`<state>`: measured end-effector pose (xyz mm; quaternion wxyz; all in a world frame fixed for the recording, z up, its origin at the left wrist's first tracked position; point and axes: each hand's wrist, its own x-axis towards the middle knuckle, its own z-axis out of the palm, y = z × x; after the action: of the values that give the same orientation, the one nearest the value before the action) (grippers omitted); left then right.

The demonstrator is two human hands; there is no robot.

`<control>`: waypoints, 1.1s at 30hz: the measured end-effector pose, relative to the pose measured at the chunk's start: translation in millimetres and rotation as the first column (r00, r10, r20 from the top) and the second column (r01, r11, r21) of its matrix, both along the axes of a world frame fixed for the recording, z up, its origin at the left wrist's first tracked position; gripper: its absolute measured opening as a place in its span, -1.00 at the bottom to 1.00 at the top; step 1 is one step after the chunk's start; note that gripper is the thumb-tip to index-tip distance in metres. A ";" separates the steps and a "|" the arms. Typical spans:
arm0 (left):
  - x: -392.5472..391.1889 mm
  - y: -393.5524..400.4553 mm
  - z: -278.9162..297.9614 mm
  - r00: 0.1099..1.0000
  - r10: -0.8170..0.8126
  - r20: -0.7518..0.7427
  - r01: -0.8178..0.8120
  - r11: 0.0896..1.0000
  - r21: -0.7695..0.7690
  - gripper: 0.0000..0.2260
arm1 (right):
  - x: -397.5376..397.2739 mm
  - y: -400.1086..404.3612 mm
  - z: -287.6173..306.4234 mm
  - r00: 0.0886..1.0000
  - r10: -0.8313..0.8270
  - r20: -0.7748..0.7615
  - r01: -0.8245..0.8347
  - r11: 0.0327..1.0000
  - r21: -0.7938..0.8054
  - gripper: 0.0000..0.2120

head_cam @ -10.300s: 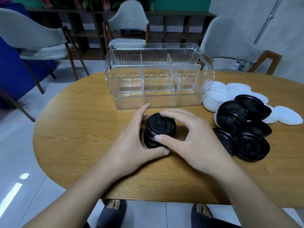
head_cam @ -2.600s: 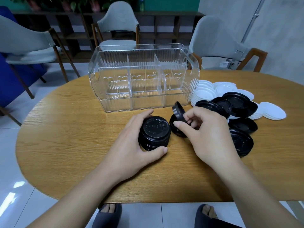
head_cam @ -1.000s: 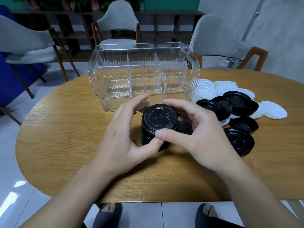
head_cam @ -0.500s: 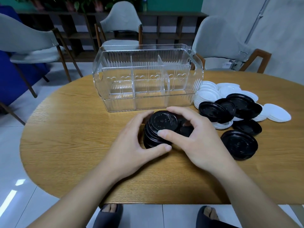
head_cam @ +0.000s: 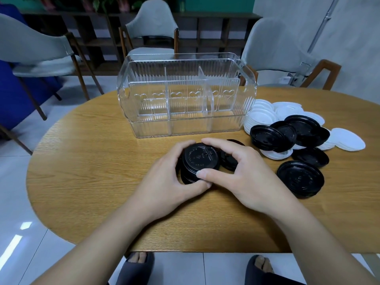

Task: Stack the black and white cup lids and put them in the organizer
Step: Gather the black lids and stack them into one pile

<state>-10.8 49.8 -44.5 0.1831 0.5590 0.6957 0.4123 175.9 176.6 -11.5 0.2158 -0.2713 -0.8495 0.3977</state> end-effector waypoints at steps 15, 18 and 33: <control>1.8 1.3 -1.7 0.996 0.063 -0.066 -0.064 0.998 -0.015 -0.07 | -12.3 -22.0 -1.7 0.973 -0.228 0.034 0.218 0.958 0.186 -0.38; 1.9 1.2 -1.9 0.997 0.044 -0.068 -0.044 0.999 -0.009 -0.17 | -12.1 -26.7 2.2 0.970 -0.239 0.053 0.221 0.948 0.229 -0.39; 2.8 -1.2 -0.1 0.999 0.029 0.028 -0.032 0.996 0.084 -0.26 | 14.3 0.3 11.9 0.967 -0.254 0.000 0.247 0.940 0.238 -0.70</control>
<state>-8.0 48.6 -44.6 0.1622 0.5499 0.6836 0.4517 190.3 176.9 0.4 0.2823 -0.3554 -0.8525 0.2592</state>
